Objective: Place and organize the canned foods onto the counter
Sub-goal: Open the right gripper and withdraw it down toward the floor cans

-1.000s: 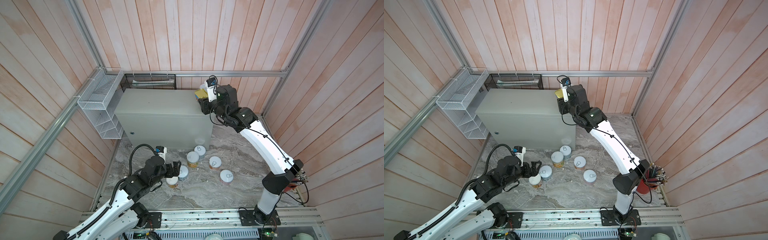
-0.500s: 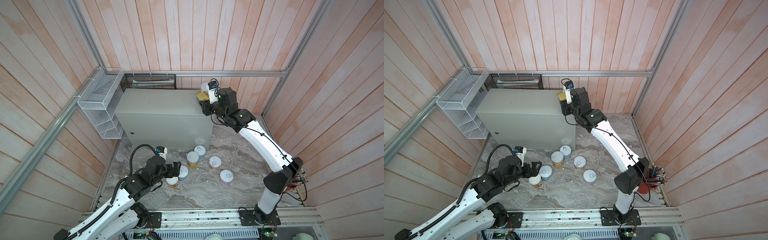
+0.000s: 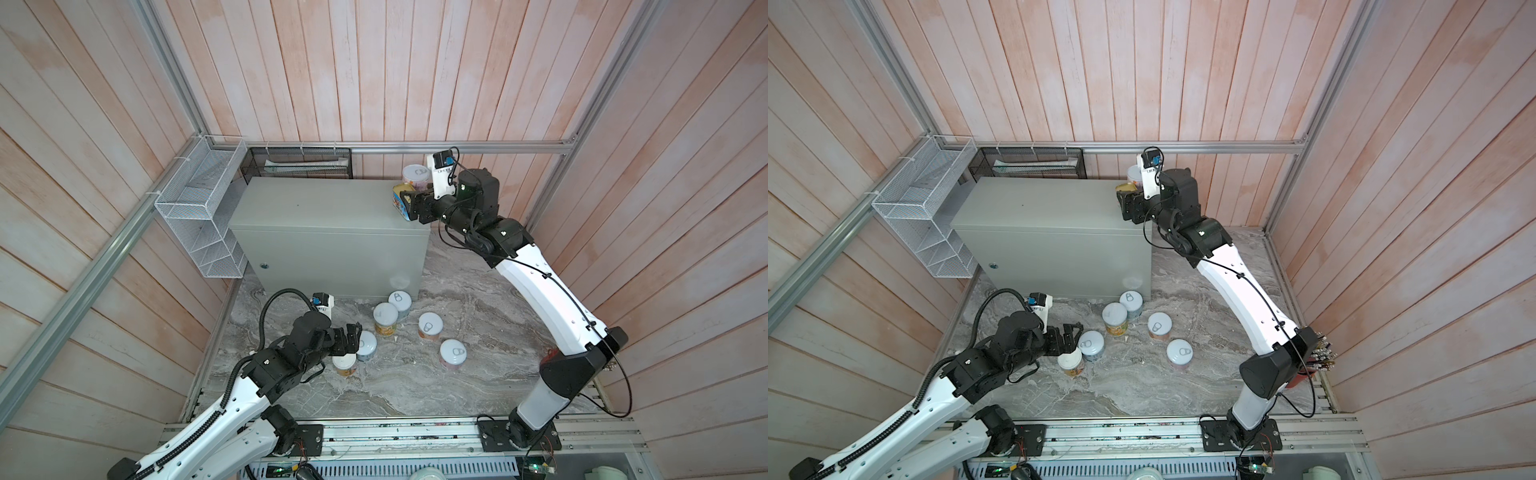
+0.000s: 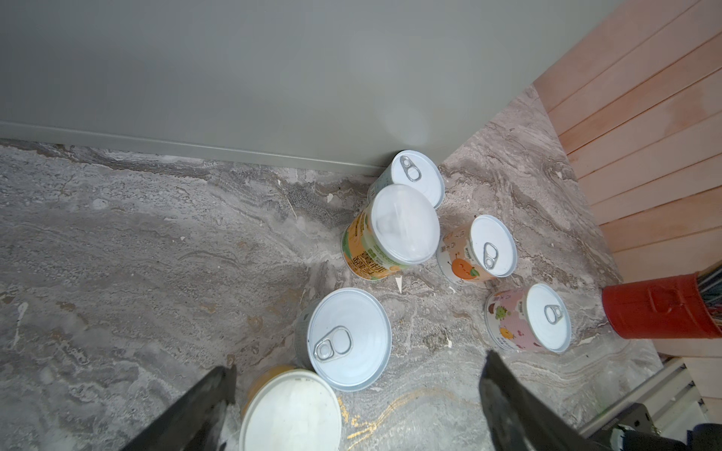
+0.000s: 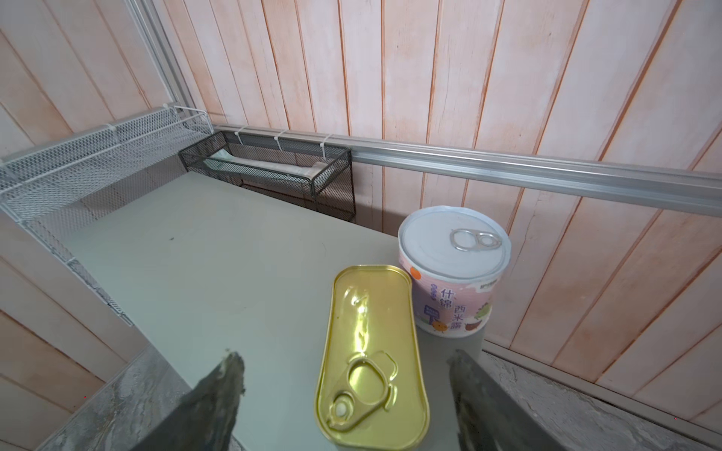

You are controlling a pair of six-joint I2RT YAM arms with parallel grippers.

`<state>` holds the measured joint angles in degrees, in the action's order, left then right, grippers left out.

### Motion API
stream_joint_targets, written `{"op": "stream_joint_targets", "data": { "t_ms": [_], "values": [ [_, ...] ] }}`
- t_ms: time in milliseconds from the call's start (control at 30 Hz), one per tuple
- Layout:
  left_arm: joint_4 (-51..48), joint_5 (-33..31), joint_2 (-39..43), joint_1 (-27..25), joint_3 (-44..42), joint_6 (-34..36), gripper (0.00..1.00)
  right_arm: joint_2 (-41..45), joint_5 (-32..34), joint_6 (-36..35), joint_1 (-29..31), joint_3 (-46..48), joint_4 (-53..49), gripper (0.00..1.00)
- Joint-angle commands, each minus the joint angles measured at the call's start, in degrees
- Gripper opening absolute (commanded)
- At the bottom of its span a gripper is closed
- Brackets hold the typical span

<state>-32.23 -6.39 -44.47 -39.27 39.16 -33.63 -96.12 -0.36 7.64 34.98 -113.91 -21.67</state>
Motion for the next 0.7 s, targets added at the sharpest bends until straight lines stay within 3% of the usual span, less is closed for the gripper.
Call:
{"op": "stream_joint_targets", "data": {
  "t_ms": [0, 167, 367, 467, 667],
  "values": [
    [-0.7, 0.1, 0.4, 0.3, 1.8, -0.5, 1.0, 3.6, -2.7, 1.8, 0.0, 1.8, 1.7, 0.83],
    [-0.4, 1.5, 0.8, 0.3, 1.8, -0.1, 1.0, 11.3, 0.3, 3.0, 0.0, 11.6, 3.6, 0.83],
    [3.6, 6.3, 4.3, 0.3, 0.4, 0.9, 1.0, 25.3, 6.6, 4.4, -0.1, 31.9, 8.3, 0.87],
    [4.9, 7.6, 4.8, 0.2, -0.2, 0.7, 1.0, 30.8, 10.3, 7.5, -0.5, 39.7, 7.1, 0.87],
    [8.6, 10.4, 4.4, -1.5, -2.4, 0.7, 1.0, 37.1, 11.5, 14.5, -0.8, 48.8, 1.2, 0.87]
  ]
}}
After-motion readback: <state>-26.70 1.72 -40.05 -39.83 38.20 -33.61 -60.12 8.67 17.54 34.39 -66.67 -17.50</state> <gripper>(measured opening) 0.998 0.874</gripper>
